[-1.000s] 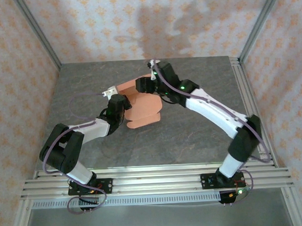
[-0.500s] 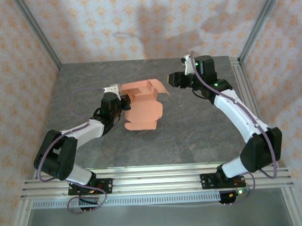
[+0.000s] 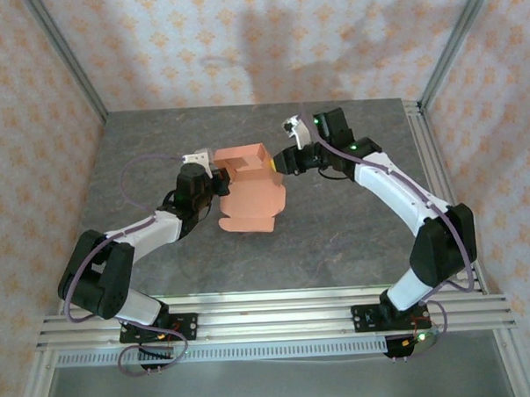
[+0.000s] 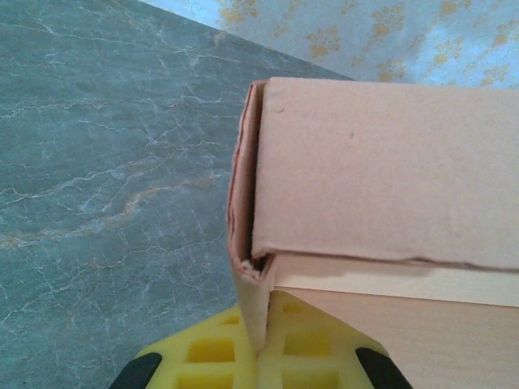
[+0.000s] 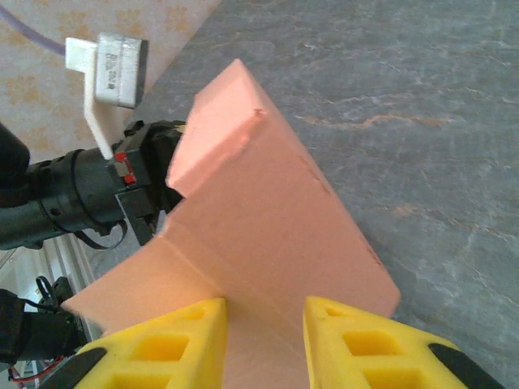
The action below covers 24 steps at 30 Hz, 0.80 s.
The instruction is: Fold the paper box
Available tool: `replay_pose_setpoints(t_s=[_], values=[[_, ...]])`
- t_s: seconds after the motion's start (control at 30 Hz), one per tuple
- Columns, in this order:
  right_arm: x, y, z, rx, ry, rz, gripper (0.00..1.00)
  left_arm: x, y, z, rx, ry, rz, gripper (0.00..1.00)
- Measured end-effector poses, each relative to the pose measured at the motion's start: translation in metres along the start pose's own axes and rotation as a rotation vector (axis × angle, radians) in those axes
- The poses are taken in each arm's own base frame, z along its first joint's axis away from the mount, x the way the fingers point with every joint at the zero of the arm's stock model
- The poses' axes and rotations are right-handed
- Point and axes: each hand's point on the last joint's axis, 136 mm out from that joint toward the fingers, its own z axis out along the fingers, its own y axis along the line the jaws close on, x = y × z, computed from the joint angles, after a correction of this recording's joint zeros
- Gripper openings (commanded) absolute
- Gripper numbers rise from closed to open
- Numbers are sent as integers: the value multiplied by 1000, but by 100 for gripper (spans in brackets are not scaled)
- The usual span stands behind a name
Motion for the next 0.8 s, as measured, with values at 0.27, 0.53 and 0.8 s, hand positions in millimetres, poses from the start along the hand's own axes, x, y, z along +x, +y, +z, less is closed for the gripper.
replay_pose_setpoints(t_s=[0.27,0.53,0.8], values=[[-3,4,23,38,1,-91,21,3,2,0,-9,14,-3,0],[-8,-7,32,165,1,-182,23,5,2,0,-11,24,-12,0],[-19,-8,39,311,-39,-313,23,8,6,0,-24,41,-24,0]])
